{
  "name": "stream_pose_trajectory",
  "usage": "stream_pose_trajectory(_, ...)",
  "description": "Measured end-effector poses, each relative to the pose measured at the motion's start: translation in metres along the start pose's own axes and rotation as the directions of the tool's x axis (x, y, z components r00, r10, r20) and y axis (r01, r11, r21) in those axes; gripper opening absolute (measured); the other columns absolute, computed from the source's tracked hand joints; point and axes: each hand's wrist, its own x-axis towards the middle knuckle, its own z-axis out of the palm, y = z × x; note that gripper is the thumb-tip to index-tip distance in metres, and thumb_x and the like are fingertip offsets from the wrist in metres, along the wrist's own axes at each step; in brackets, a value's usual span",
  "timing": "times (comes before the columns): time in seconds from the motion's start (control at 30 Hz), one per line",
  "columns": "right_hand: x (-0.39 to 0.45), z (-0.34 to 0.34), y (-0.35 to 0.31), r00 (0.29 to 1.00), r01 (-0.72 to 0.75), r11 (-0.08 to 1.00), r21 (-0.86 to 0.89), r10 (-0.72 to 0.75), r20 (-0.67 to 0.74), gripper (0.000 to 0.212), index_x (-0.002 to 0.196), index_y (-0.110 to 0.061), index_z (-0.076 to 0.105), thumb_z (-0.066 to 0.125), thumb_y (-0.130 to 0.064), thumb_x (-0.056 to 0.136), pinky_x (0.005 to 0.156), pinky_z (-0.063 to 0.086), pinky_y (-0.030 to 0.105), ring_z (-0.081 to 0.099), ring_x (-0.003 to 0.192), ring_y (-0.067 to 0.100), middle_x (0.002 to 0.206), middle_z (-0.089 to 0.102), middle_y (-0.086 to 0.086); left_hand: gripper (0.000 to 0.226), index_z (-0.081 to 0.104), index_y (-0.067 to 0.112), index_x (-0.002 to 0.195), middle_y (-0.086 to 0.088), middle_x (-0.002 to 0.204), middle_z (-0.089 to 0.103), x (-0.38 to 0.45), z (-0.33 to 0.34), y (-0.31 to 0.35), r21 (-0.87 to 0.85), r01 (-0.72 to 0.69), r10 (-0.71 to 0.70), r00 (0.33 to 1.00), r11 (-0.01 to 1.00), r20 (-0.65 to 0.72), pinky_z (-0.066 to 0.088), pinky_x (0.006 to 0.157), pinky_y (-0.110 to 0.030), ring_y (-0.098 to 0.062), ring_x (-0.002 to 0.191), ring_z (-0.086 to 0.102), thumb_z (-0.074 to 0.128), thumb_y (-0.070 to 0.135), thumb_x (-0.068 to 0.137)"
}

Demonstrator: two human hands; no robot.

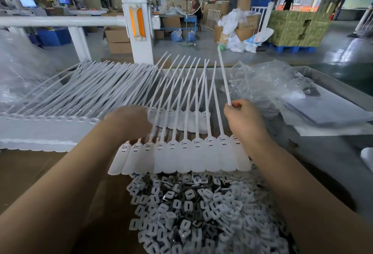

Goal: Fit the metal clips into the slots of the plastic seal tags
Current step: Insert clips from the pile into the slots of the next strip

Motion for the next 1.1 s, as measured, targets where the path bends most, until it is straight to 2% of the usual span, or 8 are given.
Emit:
stream_pose_trajectory(0.1,0.000,-0.002,-0.003,0.999,0.021,0.999,0.047,-0.020,-0.031,0.013,0.097,-0.033,0.055,0.048,-0.023,0.092,0.042,0.035,0.024,0.040,0.034,0.002,0.049,0.051,-0.013,0.022,0.053,0.011,0.080,-0.002,0.087,0.062,-0.001,-0.002,0.002,0.107,0.065,-0.062,0.998,0.992,-0.030,0.053,0.079,-0.037,-0.023,0.085,0.063,0.055,0.028,0.094)
stream_pose_trajectory(0.23,-0.002,-0.003,-0.006,0.996,0.051,0.992,0.113,-0.042,-0.080,0.013,0.093,-0.030,0.057,0.048,-0.021,0.093,0.031,0.029,0.018,0.042,0.033,0.000,0.060,0.052,-0.011,0.020,0.053,0.015,0.084,-0.001,0.081,0.059,-0.008,-0.005,0.009,0.118,0.134,-0.131,0.991,0.984,-0.033,0.047,0.072,-0.034,-0.024,0.083,0.062,0.062,0.032,0.089)
stream_pose_trajectory(0.33,-0.001,-0.004,-0.006,0.992,0.066,0.990,0.123,-0.051,-0.118,0.012,0.090,-0.029,0.058,0.048,-0.023,0.093,0.035,0.032,0.019,0.043,0.036,-0.002,0.062,0.053,-0.011,0.028,0.058,0.009,0.093,-0.007,0.082,0.065,-0.007,-0.011,0.002,-0.035,0.155,-0.155,0.988,0.987,0.011,0.054,0.082,-0.040,-0.027,0.080,0.066,0.068,0.032,0.084)
stream_pose_trajectory(0.57,0.009,-0.005,0.000,0.996,-0.012,0.961,0.276,0.038,-0.086,0.016,0.085,-0.020,0.058,0.048,-0.021,0.097,0.040,0.027,0.022,0.029,0.036,0.005,0.040,0.035,-0.015,0.019,0.062,0.008,0.089,-0.009,0.080,0.059,0.004,-0.030,-0.005,-0.582,0.140,-0.193,0.981,0.801,-0.030,0.038,0.058,-0.029,-0.021,0.066,0.051,0.058,0.025,0.097)
stream_pose_trajectory(0.73,0.007,-0.006,0.000,0.997,-0.067,0.939,0.336,0.074,-0.008,0.033,0.112,-0.018,0.067,0.046,-0.002,0.092,0.045,0.034,0.021,0.042,0.061,0.015,0.068,0.050,-0.002,0.011,0.065,0.021,0.101,-0.004,0.085,0.064,0.012,-0.013,-0.010,-0.830,0.049,-0.288,0.948,0.555,-0.137,0.042,0.061,-0.028,-0.018,0.070,0.054,0.057,0.015,0.097)
stream_pose_trajectory(0.83,0.007,-0.010,0.000,0.991,-0.125,0.921,0.369,0.133,0.006,0.022,0.104,-0.015,0.068,0.056,-0.002,0.091,0.043,0.039,0.013,0.049,0.063,0.014,0.075,0.058,-0.001,0.014,0.067,0.024,0.105,0.002,0.088,0.068,0.016,-0.002,-0.011,-0.885,-0.046,-0.309,0.928,0.463,-0.210,0.041,0.058,-0.025,-0.011,0.072,0.060,0.057,0.018,0.098)
stream_pose_trajectory(1.0,0.008,-0.010,0.001,0.930,-0.365,0.867,0.341,0.323,0.175,0.011,0.087,-0.007,0.066,0.060,-0.016,0.084,0.079,0.054,0.046,0.064,0.083,0.031,0.092,0.069,0.012,0.013,0.066,0.026,0.105,0.007,0.087,0.070,0.018,0.009,-0.009,-0.882,-0.173,-0.320,0.887,0.439,-0.333,0.045,0.061,-0.022,-0.009,0.074,0.066,0.057,0.018,0.099)
stream_pose_trajectory(1.1,0.006,-0.005,0.001,0.928,-0.357,0.905,0.233,0.314,0.202,0.016,0.097,-0.006,0.067,0.059,-0.010,0.084,0.078,0.050,0.040,0.062,0.092,0.030,0.102,0.066,0.014,0.015,0.063,0.026,0.108,0.010,0.086,0.068,0.016,0.011,-0.008,-0.863,-0.190,-0.322,0.873,0.468,-0.367,0.047,0.056,-0.017,-0.002,0.071,0.066,0.054,0.017,0.100)
